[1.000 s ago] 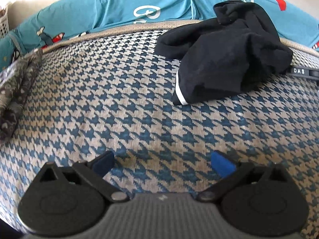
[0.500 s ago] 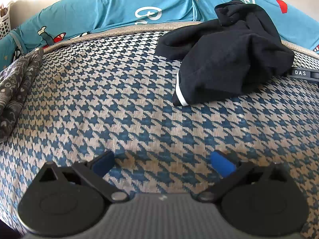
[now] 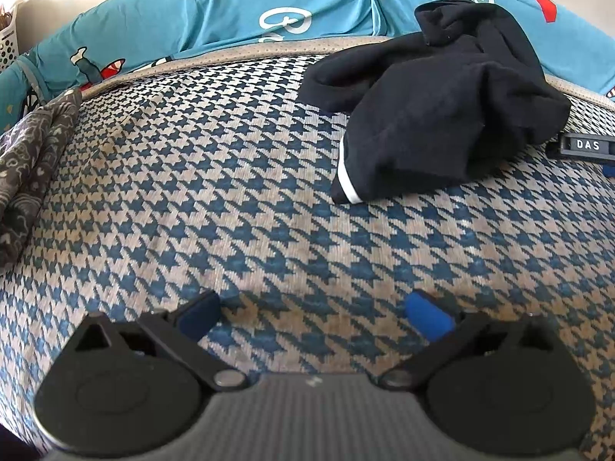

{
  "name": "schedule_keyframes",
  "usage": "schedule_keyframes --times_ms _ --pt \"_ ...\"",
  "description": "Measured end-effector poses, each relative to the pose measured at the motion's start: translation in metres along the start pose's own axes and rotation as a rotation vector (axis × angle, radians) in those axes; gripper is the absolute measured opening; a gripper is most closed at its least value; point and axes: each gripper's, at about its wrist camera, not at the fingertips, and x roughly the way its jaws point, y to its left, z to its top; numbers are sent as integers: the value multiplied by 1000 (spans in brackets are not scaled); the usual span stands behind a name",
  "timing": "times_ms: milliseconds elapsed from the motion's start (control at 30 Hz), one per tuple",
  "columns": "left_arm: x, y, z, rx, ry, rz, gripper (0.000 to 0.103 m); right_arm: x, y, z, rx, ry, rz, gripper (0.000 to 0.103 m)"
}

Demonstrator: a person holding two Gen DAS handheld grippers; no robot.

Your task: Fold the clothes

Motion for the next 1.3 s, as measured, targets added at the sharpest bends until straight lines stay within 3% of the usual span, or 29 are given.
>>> schedule_keyframes --times_ms 200,333,533,733,867,1100,1300 --pt "1 0 -1 4 -2 -1 103 -20 11 -9 11 106 -15 103" --pt "1 -1 -1 3 -1 -4 103 -38 16 -12 37 159 63 103" --pt "-5 -5 -4 23 4 6 103 -79 29 -36 138 147 124 103" --pt "-17 -2 -9 14 12 29 103 -108 50 -64 66 134 101 103" --pt "-25 2 -14 -11 21 32 103 -113 53 -79 78 159 112 103" --pt "-45 -1 -27 5 12 64 103 -127 71 -98 -25 173 137 103" --pt "-58 2 -33 -18 9 60 103 -136 68 -104 -9 165 164 103"
